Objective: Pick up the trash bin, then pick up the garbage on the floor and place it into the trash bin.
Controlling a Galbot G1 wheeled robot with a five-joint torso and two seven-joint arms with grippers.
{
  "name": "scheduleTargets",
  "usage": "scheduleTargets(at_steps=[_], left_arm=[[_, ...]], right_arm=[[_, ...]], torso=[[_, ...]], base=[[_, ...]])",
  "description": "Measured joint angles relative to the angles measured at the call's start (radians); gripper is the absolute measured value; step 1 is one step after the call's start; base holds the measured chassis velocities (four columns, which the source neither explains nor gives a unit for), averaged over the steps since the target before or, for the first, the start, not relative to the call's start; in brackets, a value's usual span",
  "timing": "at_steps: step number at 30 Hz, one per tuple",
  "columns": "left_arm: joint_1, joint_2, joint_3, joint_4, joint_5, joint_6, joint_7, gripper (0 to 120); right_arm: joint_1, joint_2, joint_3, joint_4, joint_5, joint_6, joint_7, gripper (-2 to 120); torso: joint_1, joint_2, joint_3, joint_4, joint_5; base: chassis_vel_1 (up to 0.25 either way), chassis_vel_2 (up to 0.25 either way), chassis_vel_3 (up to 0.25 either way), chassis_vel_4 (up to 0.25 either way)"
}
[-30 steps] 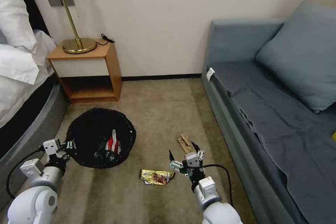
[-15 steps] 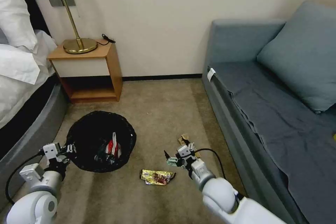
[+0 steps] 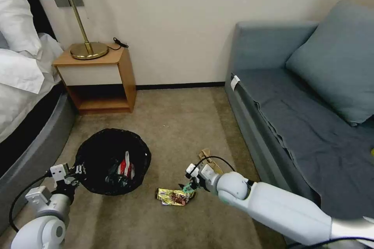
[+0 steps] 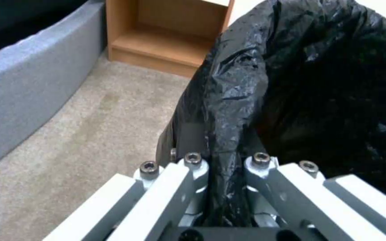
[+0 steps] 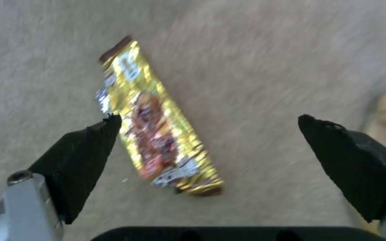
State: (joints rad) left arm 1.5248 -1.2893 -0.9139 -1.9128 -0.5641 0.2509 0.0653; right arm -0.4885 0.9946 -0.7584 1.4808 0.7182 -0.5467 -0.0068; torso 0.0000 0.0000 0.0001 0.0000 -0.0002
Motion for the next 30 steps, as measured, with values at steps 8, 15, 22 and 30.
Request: scheduleTargets(at_steps=[8, 15, 22, 30], left_arm=[[-0.002, 0.015, -0.016, 0.020, -0.015, -0.008, 0.011, 4], [0.002, 0.025, -0.026, 0.034, -0.028, -0.017, 0.019, 4], [0.008, 0.038, -0.043, 0.048, -0.039, -0.029, 0.029, 4], [0.007, 0.050, -0.046, 0.057, -0.048, -0.033, 0.033, 4]], right_arm=[[0.024, 0.064, -0.043, -0.109, 0.092, -0.036, -0.100, 100], [0.018, 0.127, -0.042, -0.212, 0.100, -0.038, -0.151, 100], [0.010, 0.150, -0.034, -0.290, 0.054, -0.015, -0.161, 100], [0.001, 0.196, -0.018, -0.370, 0.019, 0.004, -0.161, 100]], torso=[[0.000, 0.000, 0.000, 0.0000, 0.0000], [0.000, 0.000, 0.000, 0.0001, 0.0000], [0.000, 0.000, 0.000, 0.0000, 0.0000], [0.000, 0.000, 0.000, 0.0000, 0.0001]], base=[[0.000, 0.000, 0.000, 0.000], [0.000, 0.000, 0.000, 0.000], [0.000, 0.000, 0.000, 0.000], [0.000, 0.000, 0.000, 0.000]])
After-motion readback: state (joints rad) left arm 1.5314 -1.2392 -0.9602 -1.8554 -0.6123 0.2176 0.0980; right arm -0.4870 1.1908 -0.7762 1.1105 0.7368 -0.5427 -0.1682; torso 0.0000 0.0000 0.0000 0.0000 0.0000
